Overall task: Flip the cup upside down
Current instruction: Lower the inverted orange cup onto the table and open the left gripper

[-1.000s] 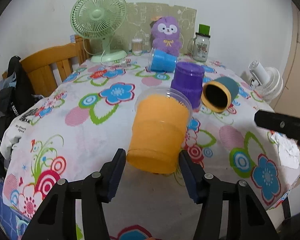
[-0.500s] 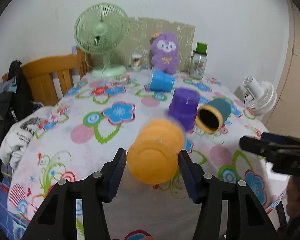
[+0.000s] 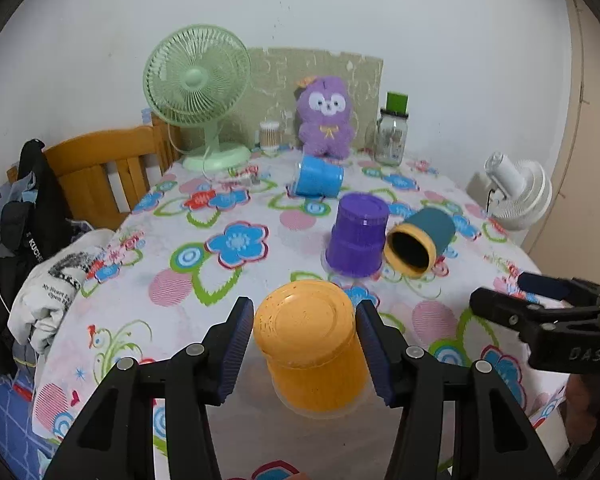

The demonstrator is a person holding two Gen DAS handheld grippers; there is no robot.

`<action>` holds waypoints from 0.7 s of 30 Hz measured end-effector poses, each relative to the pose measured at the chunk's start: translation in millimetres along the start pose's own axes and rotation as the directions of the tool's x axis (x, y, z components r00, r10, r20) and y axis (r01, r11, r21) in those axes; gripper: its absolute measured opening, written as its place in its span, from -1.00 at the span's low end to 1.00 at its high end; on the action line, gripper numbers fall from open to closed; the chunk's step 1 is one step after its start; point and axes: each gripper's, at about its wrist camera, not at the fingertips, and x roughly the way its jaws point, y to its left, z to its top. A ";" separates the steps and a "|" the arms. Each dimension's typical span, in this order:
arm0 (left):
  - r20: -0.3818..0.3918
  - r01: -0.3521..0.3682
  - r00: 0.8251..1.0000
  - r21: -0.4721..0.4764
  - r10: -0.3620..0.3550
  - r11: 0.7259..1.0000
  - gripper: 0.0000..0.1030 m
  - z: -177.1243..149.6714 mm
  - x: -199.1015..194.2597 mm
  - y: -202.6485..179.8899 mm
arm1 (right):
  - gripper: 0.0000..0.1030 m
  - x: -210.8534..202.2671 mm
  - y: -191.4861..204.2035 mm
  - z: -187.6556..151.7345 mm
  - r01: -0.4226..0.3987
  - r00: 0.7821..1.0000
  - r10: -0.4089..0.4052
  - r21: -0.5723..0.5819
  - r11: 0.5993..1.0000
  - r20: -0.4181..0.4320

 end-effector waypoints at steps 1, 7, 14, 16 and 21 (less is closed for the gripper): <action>-0.006 0.001 1.000 -0.003 -0.001 1.000 0.07 -1.0 1.7 -0.5 | 0.88 -0.2 -0.2 -0.4 0.001 1.000 -0.001 0.000 1.000 0.000; -0.003 -0.015 1.000 0.012 0.016 1.000 0.47 -3.1 1.6 -5.7 | 0.88 0.2 -0.9 -1.0 0.009 1.000 -0.009 0.001 1.000 -0.002; 0.003 -0.021 1.000 -0.005 0.021 1.000 0.58 -0.7 -2.2 -1.3 | 0.88 1.4 2.0 -0.4 0.004 1.000 -0.004 -0.009 1.000 -0.003; 0.006 -0.022 1.000 -0.011 0.022 1.000 0.59 -0.2 -3.6 0.4 | 0.88 1.7 3.8 0.1 0.003 1.000 -0.003 -0.012 1.000 -0.003; 0.012 -0.023 1.000 -0.021 0.023 1.000 0.62 2.9 -8.0 4.1 | 0.88 1.2 7.4 1.9 0.004 1.000 -0.004 -0.020 1.000 0.002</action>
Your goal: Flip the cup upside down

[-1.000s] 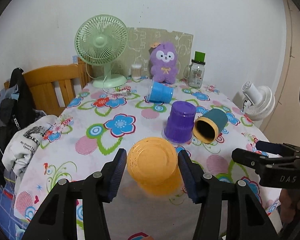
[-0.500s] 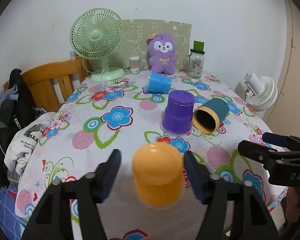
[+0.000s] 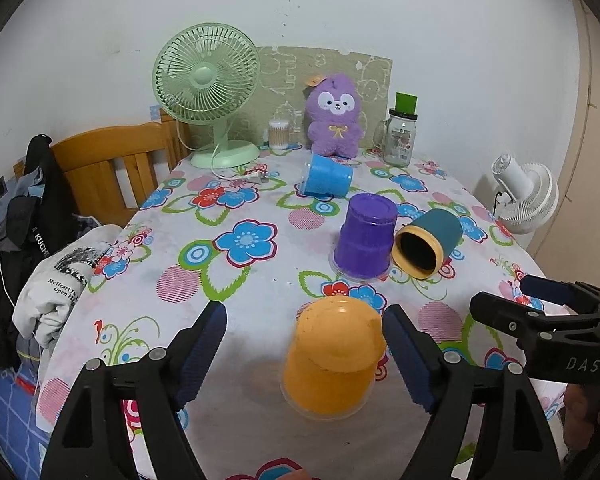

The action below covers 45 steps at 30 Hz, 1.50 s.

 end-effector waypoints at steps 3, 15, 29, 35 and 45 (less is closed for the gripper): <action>0.013 -0.001 1.000 -0.008 0.001 1.000 0.72 3.0 -4.5 2.0 | 0.88 -2.4 2.1 2.5 0.000 1.000 0.000 -0.005 1.000 0.008; 0.086 -0.010 0.996 -0.020 0.011 1.000 0.81 16.5 -29.4 8.5 | 0.88 -23.4 20.8 18.4 0.000 0.997 0.005 -0.056 0.998 0.077; 0.184 -0.018 0.983 -0.039 0.025 0.999 0.88 30.1 -62.2 17.8 | 0.88 -57.8 51.5 39.0 0.017 0.981 0.010 -0.135 0.991 0.194; 0.235 -0.027 0.971 -0.057 0.039 0.998 0.91 37.2 -75.6 22.5 | 0.88 -68.5 60.1 48.1 0.033 0.971 0.006 -0.158 0.987 0.238; 0.318 -0.048 0.945 -0.085 0.073 0.995 1.00 49.2 -96.2 29.6 | 0.89 -88.6 68.0 59.7 0.060 0.949 -0.007 -0.161 0.985 0.316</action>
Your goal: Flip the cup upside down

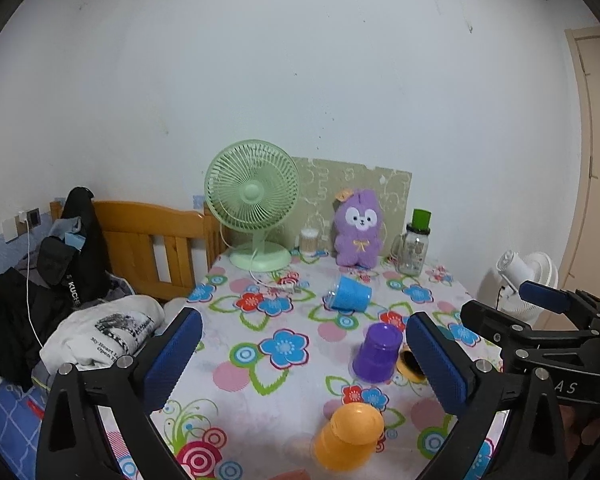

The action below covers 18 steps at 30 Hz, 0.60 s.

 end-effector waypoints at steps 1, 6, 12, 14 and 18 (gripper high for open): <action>0.004 -0.003 1.000 0.000 0.003 1.000 1.00 0.9 -0.8 -0.1 | 0.91 -0.7 -0.2 0.7 0.002 1.000 -0.002 0.002 1.000 0.004; 0.020 -0.011 1.000 -0.005 0.011 1.000 1.00 3.6 -4.0 1.0 | 0.95 -4.1 -1.0 3.0 0.006 1.000 -0.006 0.010 1.000 0.024; 0.022 -0.010 1.000 -0.009 0.010 1.000 1.00 4.9 -3.9 1.0 | 0.96 -5.2 2.3 3.9 0.001 1.000 -0.001 -0.005 1.000 0.029; 0.022 -0.011 1.000 -0.008 0.011 1.000 1.00 5.0 -4.1 0.0 | 0.96 -4.2 3.5 3.4 0.000 1.000 0.000 -0.007 1.000 0.027; 0.022 -0.011 1.000 -0.007 0.011 1.000 1.00 5.2 -4.0 0.1 | 0.96 -2.6 4.7 3.3 -0.001 1.000 0.002 -0.006 1.000 0.024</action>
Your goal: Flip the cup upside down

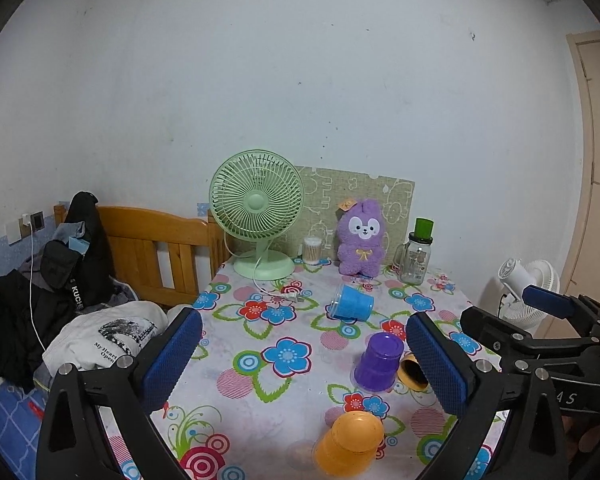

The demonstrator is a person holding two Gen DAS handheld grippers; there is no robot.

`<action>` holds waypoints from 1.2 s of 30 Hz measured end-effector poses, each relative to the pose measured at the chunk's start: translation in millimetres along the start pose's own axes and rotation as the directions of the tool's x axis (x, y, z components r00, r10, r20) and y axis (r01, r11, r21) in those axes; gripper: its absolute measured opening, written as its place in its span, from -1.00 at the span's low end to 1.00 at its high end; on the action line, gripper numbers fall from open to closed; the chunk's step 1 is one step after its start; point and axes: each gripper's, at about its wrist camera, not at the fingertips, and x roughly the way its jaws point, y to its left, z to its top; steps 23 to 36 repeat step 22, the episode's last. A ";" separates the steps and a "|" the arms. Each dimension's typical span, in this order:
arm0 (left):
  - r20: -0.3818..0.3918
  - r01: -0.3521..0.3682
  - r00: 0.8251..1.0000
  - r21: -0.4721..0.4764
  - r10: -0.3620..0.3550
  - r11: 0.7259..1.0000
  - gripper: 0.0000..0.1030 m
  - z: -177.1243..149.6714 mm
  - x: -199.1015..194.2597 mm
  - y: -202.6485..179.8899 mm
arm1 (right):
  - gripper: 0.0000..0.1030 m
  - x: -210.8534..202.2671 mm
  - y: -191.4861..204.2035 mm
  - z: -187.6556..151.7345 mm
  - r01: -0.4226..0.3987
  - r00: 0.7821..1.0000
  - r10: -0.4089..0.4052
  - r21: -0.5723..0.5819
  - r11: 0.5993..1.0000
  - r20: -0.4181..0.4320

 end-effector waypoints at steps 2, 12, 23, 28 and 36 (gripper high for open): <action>-0.001 0.001 1.000 -0.001 -0.001 1.000 1.00 0.1 0.3 -0.3 | 0.96 0.2 0.1 0.0 0.000 1.000 0.000 0.000 1.000 0.000; -0.007 0.001 1.000 -0.002 -0.001 1.000 1.00 -0.5 1.7 -0.6 | 0.97 4.6 1.1 -1.8 0.001 1.000 -0.001 0.000 1.000 -0.012; -0.017 -0.008 1.000 -0.002 0.008 1.000 1.00 -5.3 6.8 -0.3 | 0.97 11.5 -0.6 -3.3 -0.003 1.000 0.003 0.006 1.000 -0.026; -0.017 -0.008 1.000 -0.002 0.008 1.000 1.00 -5.3 6.8 -0.3 | 0.97 11.5 -0.6 -3.3 -0.003 1.000 0.003 0.006 1.000 -0.026; -0.017 -0.008 1.000 -0.002 0.008 1.000 1.00 -5.3 6.8 -0.3 | 0.97 11.5 -0.6 -3.3 -0.003 1.000 0.003 0.006 1.000 -0.026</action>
